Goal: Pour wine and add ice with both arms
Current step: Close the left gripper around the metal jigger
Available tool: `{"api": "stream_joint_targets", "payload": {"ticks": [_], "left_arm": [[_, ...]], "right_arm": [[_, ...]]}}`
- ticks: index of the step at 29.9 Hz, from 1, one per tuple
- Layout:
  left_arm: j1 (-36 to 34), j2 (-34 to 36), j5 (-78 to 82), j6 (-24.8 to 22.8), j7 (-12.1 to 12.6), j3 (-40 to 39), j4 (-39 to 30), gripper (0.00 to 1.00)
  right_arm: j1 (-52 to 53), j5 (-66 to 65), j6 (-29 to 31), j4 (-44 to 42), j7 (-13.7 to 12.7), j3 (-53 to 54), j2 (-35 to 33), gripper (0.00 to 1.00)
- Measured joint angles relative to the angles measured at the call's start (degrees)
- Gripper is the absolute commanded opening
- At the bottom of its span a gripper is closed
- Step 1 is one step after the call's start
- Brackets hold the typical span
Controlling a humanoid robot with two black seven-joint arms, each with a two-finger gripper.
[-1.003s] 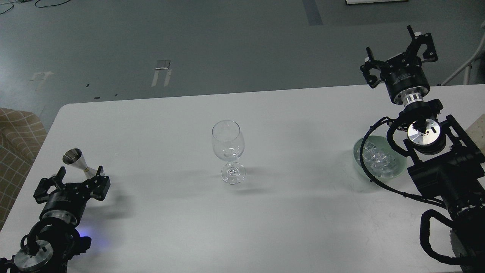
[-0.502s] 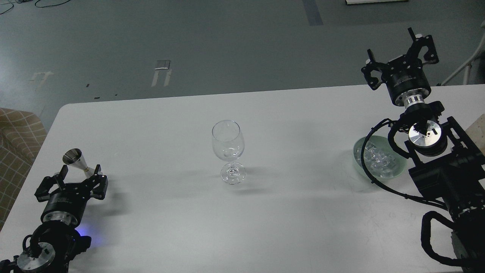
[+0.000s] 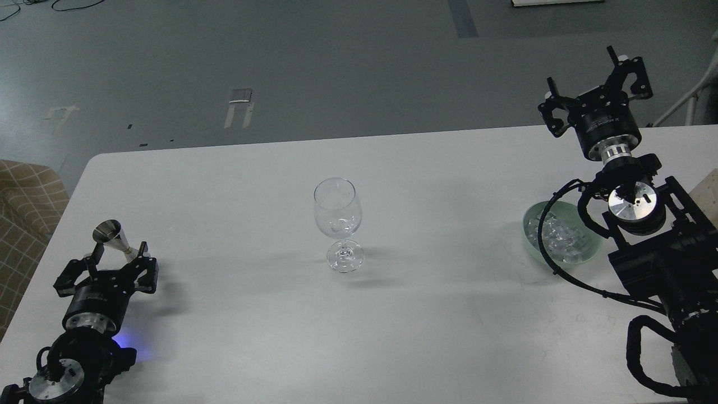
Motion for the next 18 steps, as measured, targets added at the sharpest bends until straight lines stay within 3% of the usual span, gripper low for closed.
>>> {"api": "stream_joint_targets", "payload": {"ticks": [1,4,18], "left_arm": [[0.01,-0.01,-0.03,-0.15,0.00,-0.03,0.00,0.59],[0.03,-0.07,-0.07,-0.93,-0.03,-0.12,0.00,0.57],[0.06,-0.20,-0.25,-1.41,0.28,-0.32,-0.07,0.60]], "right_arm": [[-0.02,0.00,0.00,0.00,0.00,0.00,-0.06,1.00],[-0.10,0.00,0.00,0.00,0.00,-0.02,-0.12,1.00],[-0.79,0.00,0.09,0.09,0.00,-0.09,0.00,1.00]]}}
